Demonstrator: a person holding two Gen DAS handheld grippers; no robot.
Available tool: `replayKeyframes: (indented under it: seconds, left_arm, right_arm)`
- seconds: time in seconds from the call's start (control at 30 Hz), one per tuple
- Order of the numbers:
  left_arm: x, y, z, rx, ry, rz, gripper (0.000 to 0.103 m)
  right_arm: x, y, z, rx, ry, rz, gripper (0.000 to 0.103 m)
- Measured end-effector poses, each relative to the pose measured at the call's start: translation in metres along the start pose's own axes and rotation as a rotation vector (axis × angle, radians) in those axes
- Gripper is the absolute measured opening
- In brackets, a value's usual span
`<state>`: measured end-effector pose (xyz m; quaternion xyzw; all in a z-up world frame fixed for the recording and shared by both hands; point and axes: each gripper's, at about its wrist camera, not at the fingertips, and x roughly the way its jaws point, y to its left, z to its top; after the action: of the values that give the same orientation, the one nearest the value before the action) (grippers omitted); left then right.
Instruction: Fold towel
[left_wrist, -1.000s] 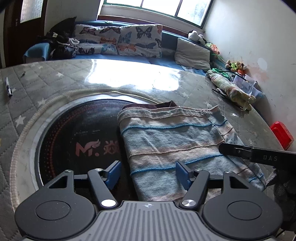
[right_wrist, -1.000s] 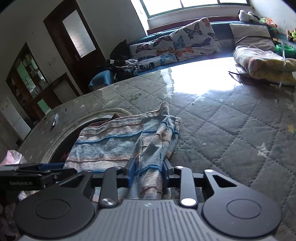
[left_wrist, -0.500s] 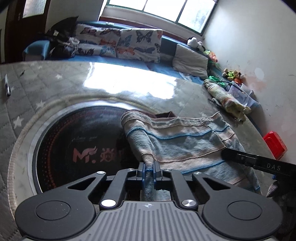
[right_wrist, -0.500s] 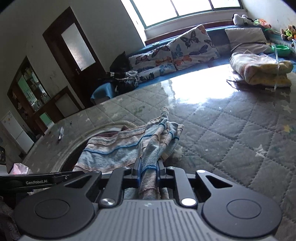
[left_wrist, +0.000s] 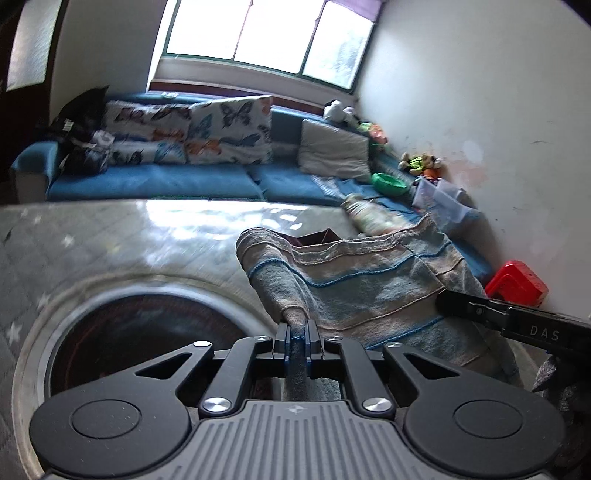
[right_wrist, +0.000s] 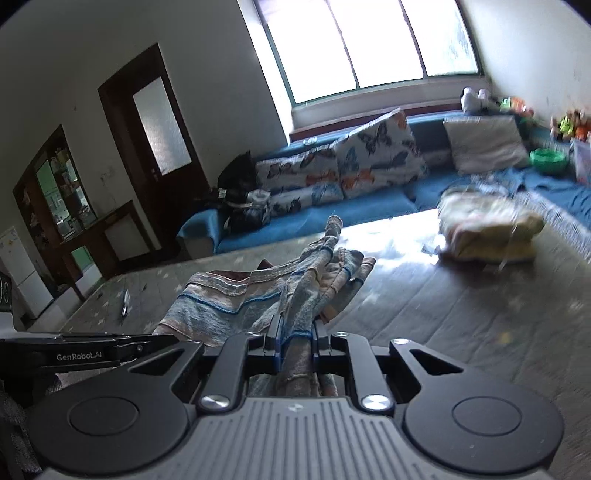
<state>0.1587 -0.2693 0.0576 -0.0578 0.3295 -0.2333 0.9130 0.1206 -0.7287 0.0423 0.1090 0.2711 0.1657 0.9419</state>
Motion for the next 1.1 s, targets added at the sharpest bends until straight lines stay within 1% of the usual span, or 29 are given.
replayKeyframes:
  seconds: [0.3, 0.5, 0.77, 1.1]
  left_arm:
    - [0.004, -0.050, 0.025, 0.056, -0.026, -0.044, 0.008]
    - [0.016, -0.073, 0.035, 0.074, -0.025, -0.056, 0.008]
    - [0.042, -0.084, 0.035, 0.071, 0.016, -0.063, 0.008]
    - [0.071, -0.085, 0.020, 0.049, 0.083, -0.056, 0.008]
  right_arm:
    - [-0.044, -0.017, 0.025, -0.043, -0.064, -0.082, 0.013]
    - [-0.058, -0.030, 0.038, -0.067, -0.078, -0.128, 0.013]
    - [-0.054, -0.049, 0.038, -0.079, -0.044, -0.178, 0.013]
    - [-0.033, -0.070, 0.022, -0.070, 0.019, -0.198, 0.013]
